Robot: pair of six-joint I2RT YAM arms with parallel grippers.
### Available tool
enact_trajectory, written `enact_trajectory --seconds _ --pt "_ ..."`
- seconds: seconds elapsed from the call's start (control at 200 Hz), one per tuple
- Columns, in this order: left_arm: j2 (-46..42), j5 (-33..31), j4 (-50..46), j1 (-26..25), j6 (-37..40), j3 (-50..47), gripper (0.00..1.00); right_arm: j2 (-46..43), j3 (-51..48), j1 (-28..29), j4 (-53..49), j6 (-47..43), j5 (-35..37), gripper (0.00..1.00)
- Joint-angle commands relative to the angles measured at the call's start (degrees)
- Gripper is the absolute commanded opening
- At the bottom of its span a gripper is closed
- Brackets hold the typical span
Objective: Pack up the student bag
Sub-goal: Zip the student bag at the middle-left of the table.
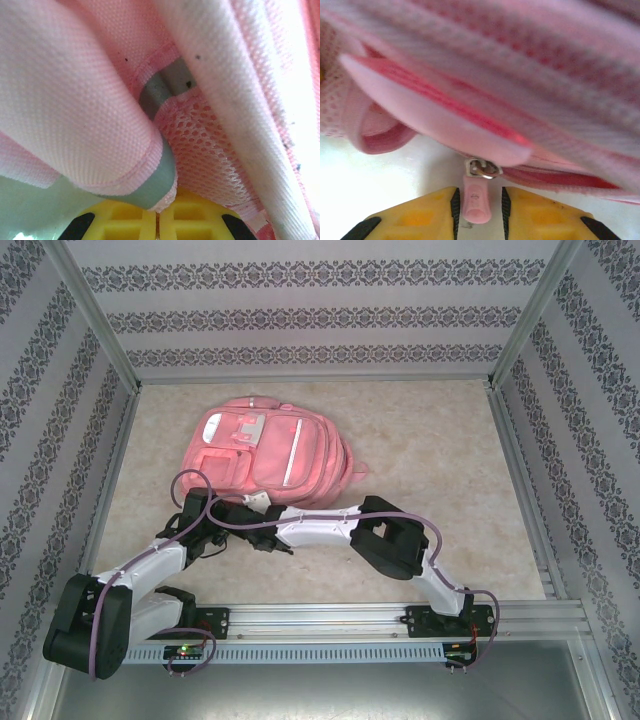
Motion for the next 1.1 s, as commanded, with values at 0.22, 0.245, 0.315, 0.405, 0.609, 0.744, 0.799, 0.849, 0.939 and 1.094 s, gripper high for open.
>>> enact_trajectory --seconds 0.22,0.245,0.315,0.405,0.609,0.744,0.799,0.849,0.939,1.094 --pt "0.72 0.03 -0.92 0.53 1.26 -1.18 0.08 0.52 2.37 1.78 -4.91 -1.18 7.22 0.28" --pt "0.8 0.03 -0.94 0.5 1.34 -1.09 0.08 0.65 2.37 1.8 -4.92 -1.28 7.12 0.27" --pt "1.05 0.04 -0.84 0.48 1.51 -0.94 0.08 1.13 2.45 1.71 -4.51 -1.62 5.98 0.27" --pt "1.33 0.3 -0.83 0.48 1.67 -0.78 0.08 1.76 2.54 1.54 -4.19 -1.46 4.91 0.28" --pt "1.42 0.63 -0.95 0.47 1.65 -0.75 0.08 2.47 2.1 0.88 -1.91 -2.45 2.96 0.26" --pt "1.33 0.63 -0.97 0.48 1.56 -0.67 0.08 2.99 2.27 0.73 -1.24 -2.9 2.75 0.23" --pt "1.33 0.72 -1.06 0.49 1.67 -0.59 0.08 3.31 2.49 0.45 -1.25 -2.9 2.58 0.26" --pt "1.33 0.73 -1.0 0.55 1.68 -0.58 0.08 3.8 2.95 0.17 -1.61 -2.81 2.55 0.27" --pt "1.29 0.9 -1.17 0.48 1.65 -0.57 0.08 4.39 3.15 -0.16 -1.15 -3.16 2.4 0.24" --pt "0.98 0.73 -1.53 0.51 1.87 -0.51 0.08 3.84 2.7 -0.35 -0.14 -3.86 2.59 0.09"
